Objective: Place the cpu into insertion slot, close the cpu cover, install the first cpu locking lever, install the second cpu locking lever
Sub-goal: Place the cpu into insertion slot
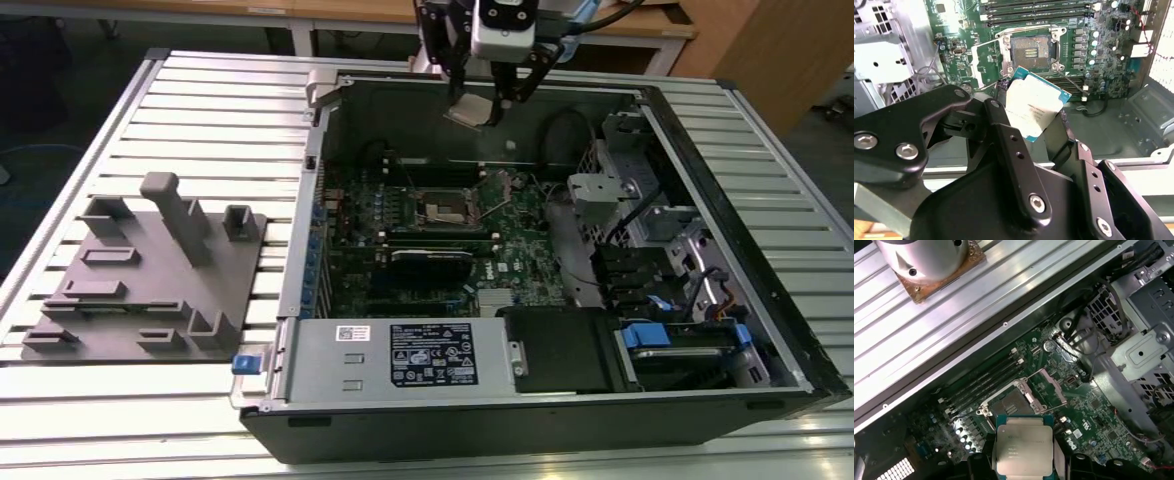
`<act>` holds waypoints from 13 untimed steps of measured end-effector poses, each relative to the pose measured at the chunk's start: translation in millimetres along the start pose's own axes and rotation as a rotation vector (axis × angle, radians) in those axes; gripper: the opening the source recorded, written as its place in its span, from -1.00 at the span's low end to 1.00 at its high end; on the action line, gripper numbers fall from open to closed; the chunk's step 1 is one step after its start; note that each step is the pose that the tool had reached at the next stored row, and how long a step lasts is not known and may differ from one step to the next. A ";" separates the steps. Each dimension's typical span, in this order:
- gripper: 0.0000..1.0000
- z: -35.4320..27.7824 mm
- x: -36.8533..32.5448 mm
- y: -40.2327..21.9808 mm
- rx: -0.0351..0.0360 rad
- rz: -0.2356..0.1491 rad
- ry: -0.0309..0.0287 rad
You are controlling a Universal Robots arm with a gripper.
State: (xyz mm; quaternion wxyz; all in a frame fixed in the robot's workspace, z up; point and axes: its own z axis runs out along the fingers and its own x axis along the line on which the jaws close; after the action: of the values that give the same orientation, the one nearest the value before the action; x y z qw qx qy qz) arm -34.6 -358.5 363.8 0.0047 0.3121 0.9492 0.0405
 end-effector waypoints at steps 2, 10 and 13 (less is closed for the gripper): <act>0.07 0.1 0.0 0.0 -0.0004 0.024 -0.0020; 0.07 0.2 0.0 0.0 -0.0008 0.055 -0.0044; 0.07 0.2 0.0 0.0 -0.0008 0.055 -0.0044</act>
State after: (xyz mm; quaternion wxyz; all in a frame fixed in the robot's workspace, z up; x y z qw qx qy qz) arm -34.6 -358.6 363.6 0.0059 0.3382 0.9402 0.0403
